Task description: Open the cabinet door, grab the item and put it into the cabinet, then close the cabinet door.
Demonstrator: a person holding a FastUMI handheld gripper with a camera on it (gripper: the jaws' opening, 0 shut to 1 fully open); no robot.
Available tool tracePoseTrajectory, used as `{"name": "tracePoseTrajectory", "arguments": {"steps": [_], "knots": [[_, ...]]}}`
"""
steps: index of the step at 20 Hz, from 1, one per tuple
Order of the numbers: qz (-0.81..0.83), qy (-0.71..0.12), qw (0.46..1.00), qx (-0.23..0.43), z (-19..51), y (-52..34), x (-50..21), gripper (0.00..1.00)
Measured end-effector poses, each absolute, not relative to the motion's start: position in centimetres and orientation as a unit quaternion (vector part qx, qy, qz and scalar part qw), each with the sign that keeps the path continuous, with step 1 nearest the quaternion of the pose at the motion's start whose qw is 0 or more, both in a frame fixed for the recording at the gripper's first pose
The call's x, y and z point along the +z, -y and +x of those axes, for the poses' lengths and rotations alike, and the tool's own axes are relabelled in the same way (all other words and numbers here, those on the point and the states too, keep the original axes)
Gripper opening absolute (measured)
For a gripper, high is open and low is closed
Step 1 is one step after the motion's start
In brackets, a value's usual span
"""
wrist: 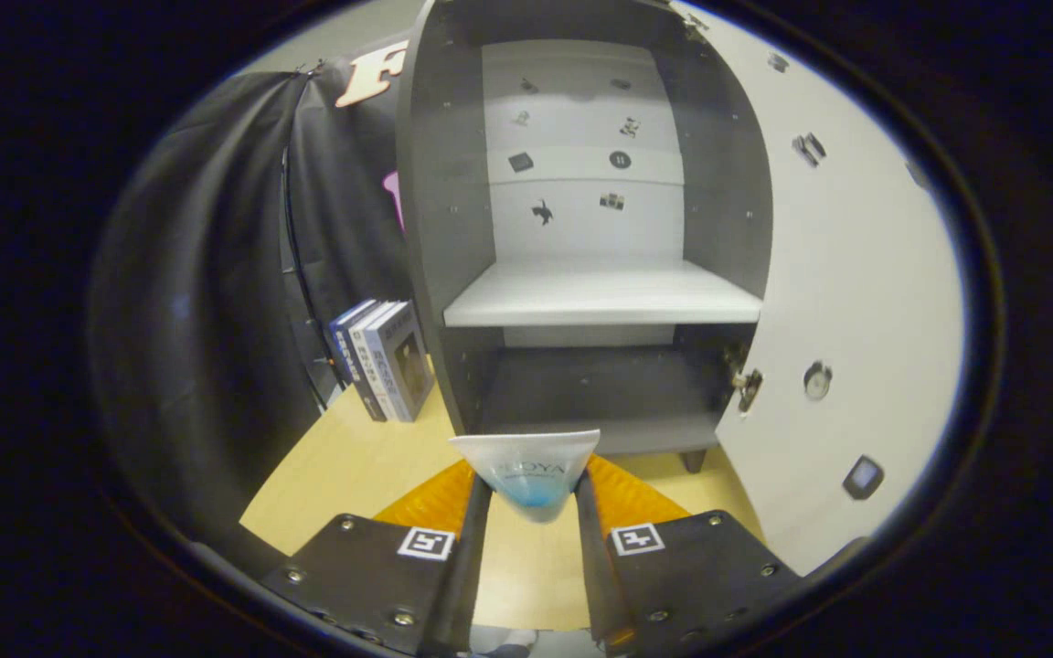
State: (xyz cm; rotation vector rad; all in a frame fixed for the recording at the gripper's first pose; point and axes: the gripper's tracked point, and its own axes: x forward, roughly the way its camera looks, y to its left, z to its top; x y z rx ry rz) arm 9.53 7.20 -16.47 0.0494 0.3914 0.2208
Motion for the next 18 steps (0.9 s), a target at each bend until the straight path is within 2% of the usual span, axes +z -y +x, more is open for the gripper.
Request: {"name": "tracePoseTrajectory", "arguments": {"steps": [8, 13, 18], "knots": [[0.019, -0.112, 0.990, 0.086, 18.9, -5.7, -6.5, 0.48], [0.028, -0.109, 0.991, 0.072, 25.9, -5.3, -5.6, 0.48], [0.018, -0.140, 0.988, 0.065, 30.5, -5.3, -7.4, 0.48]]}}
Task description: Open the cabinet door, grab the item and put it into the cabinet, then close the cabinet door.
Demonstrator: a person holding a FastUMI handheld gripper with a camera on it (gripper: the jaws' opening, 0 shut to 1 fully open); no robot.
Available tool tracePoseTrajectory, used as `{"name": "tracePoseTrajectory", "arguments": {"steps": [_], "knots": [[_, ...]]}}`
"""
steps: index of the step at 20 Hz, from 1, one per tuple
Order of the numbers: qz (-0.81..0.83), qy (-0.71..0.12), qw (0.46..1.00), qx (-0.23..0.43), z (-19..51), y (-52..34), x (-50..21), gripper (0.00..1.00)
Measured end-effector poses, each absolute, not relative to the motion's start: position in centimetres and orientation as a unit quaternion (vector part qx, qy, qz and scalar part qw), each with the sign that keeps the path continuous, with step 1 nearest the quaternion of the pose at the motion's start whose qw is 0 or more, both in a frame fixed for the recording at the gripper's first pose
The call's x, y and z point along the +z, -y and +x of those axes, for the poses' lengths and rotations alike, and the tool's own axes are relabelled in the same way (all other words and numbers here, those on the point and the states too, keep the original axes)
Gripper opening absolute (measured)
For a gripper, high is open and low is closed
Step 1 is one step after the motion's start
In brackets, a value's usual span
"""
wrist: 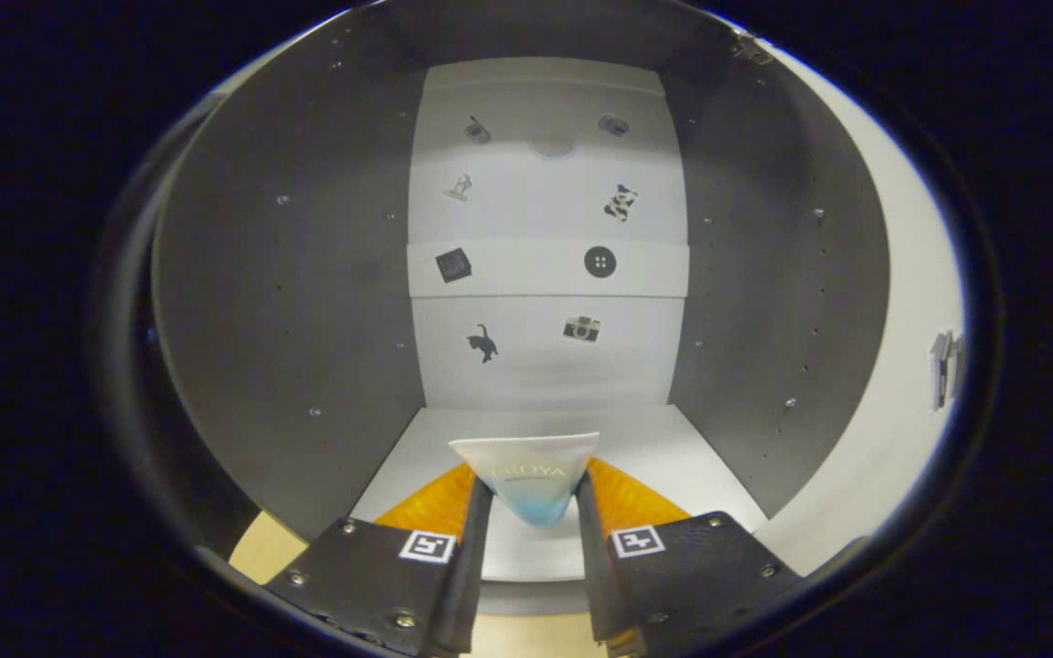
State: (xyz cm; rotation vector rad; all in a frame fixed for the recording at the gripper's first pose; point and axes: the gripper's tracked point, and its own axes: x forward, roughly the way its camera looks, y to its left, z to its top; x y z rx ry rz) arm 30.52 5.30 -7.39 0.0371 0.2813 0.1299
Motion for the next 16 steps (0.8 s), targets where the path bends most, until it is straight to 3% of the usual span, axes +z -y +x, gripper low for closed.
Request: {"name": "tracePoseTrajectory", "arguments": {"steps": [10, 16], "knots": [[0.047, -0.182, 0.980, 0.065, 33.4, -5.0, -9.2, 0.48], [0.052, -0.190, 0.978, 0.065, 33.5, -4.9, -9.5, 0.57]]}}
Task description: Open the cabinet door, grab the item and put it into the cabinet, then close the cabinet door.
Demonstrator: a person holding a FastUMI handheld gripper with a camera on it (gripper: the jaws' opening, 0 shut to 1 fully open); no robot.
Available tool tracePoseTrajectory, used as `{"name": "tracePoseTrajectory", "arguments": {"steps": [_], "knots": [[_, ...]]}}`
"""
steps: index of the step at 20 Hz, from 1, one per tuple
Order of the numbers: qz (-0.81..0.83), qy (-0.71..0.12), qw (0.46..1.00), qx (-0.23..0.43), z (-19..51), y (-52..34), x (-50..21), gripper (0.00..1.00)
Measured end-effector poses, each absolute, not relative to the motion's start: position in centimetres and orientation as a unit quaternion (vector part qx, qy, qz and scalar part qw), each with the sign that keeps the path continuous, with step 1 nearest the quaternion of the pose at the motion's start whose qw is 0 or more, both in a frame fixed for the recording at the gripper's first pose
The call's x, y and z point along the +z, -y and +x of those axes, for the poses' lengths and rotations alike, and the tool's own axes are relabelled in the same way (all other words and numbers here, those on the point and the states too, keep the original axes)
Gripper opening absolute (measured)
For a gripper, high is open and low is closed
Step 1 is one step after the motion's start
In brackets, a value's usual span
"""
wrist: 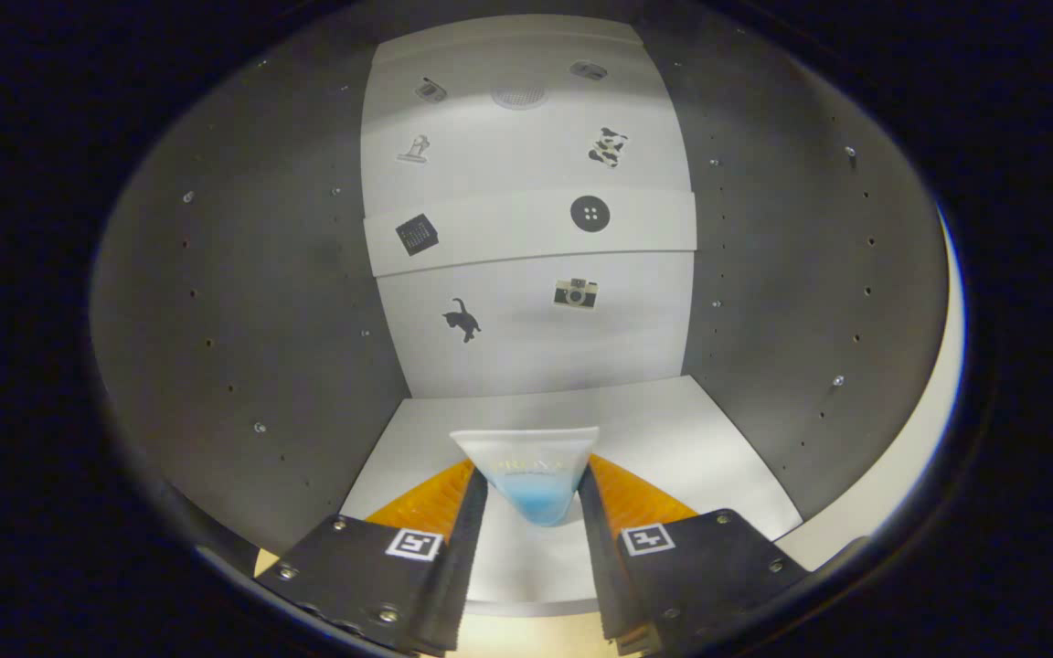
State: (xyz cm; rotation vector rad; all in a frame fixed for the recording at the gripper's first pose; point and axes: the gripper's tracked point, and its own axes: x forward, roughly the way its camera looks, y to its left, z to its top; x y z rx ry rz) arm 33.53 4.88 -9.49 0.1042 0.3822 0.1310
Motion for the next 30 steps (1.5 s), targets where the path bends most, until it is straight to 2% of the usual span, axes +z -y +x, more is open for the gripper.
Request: {"name": "tracePoseTrajectory", "arguments": {"steps": [1, 7, 12, 13, 14, 16, 20, 30], "knots": [[0.049, -0.191, 0.978, 0.063, 33.7, -4.7, -9.7, 0.61], [0.045, -0.189, 0.980, 0.052, 33.9, -4.2, -9.6, 0.62], [0.048, -0.167, 0.983, 0.054, 31.8, -4.1, -7.8, 0.66], [0.046, -0.159, 0.985, 0.054, 31.0, -4.2, -7.2, 0.74], [0.044, -0.150, 0.986, 0.056, 29.8, -4.0, -6.6, 0.76], [0.045, -0.135, 0.988, 0.061, 27.1, -4.2, -5.2, 0.80], [0.044, -0.108, 0.991, 0.058, 20.3, -3.2, -2.9, 0.96], [0.052, -0.086, 0.995, -0.002, -0.7, 5.3, -0.1, 0.98]]}}
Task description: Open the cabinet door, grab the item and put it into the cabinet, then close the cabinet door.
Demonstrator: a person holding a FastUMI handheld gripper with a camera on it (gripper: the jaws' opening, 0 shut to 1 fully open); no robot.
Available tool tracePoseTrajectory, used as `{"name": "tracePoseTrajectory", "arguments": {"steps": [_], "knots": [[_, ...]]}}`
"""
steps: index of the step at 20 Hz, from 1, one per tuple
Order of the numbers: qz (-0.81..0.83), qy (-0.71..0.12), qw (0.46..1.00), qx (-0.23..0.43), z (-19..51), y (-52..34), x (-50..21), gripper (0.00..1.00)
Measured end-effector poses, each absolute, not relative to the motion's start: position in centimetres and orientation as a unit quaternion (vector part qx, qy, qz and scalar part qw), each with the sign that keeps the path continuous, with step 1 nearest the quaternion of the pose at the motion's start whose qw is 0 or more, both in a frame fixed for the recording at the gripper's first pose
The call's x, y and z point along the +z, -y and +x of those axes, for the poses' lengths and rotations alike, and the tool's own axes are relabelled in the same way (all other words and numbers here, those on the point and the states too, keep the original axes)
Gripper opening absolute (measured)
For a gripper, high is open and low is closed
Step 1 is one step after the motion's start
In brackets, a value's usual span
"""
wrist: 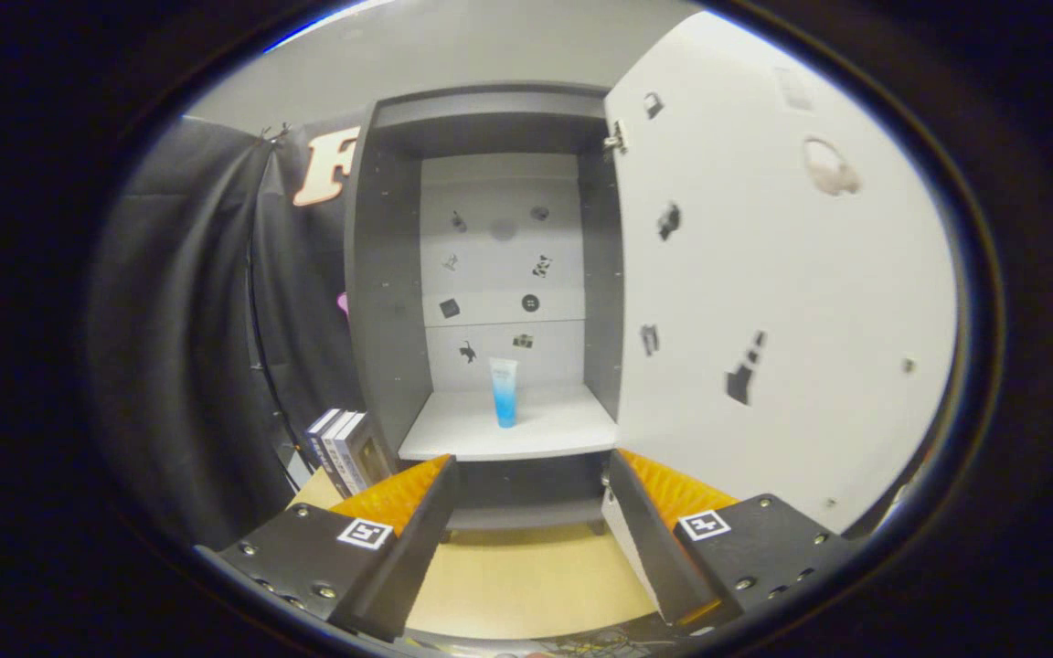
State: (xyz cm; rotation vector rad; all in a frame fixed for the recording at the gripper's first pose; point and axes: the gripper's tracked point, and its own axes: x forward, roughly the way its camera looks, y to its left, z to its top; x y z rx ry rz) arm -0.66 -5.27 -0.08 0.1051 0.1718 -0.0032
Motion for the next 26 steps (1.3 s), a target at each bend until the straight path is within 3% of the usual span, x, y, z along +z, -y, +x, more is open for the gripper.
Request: {"name": "tracePoseTrajectory", "arguments": {"steps": [9, 15, 26], "knots": [[0.067, -0.083, 0.983, -0.149, -11.4, 20.4, -0.5, 0.98], [0.046, -0.093, 0.968, -0.227, -9.9, 29.7, -2.7, 0.97], [0.055, -0.071, 0.978, -0.190, -6.9, 28.8, -2.7, 0.96]]}}
